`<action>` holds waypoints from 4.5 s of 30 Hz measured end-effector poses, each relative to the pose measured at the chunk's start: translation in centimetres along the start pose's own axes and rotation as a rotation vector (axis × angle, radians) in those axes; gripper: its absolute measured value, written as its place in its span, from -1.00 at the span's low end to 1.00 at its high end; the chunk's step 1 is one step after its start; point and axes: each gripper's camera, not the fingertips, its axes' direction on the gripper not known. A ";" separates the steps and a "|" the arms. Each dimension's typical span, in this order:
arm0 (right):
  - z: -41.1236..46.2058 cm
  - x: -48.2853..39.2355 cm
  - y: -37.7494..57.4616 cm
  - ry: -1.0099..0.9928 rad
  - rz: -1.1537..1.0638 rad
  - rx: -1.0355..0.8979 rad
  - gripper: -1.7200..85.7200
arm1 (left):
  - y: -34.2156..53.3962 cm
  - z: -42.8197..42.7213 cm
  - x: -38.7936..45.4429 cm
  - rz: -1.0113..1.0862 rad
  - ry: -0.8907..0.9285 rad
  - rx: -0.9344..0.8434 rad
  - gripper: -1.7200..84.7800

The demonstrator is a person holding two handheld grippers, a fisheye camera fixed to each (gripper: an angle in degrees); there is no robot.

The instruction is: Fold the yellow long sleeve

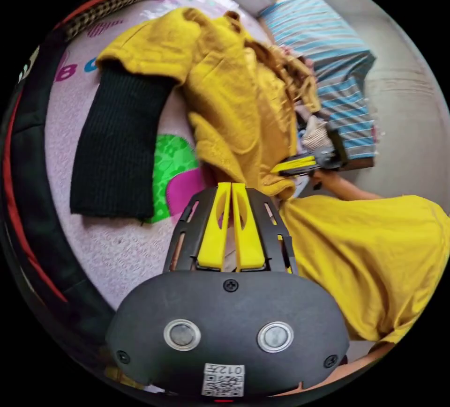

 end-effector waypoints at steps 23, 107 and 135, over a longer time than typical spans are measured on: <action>-5.2 6.5 -3.2 -0.418 0.199 0.144 -0.87 | 3.8 -1.0 -0.5 0.060 -0.447 -0.069 -0.92; -17.3 21.6 -22.3 0.117 0.264 0.436 -0.84 | 6.1 10.8 22.2 0.049 -0.921 -0.212 -0.96; -3.2 7.0 11.0 -0.607 0.347 0.198 -0.89 | 13.1 16.7 33.2 1.066 -1.510 -0.364 -0.86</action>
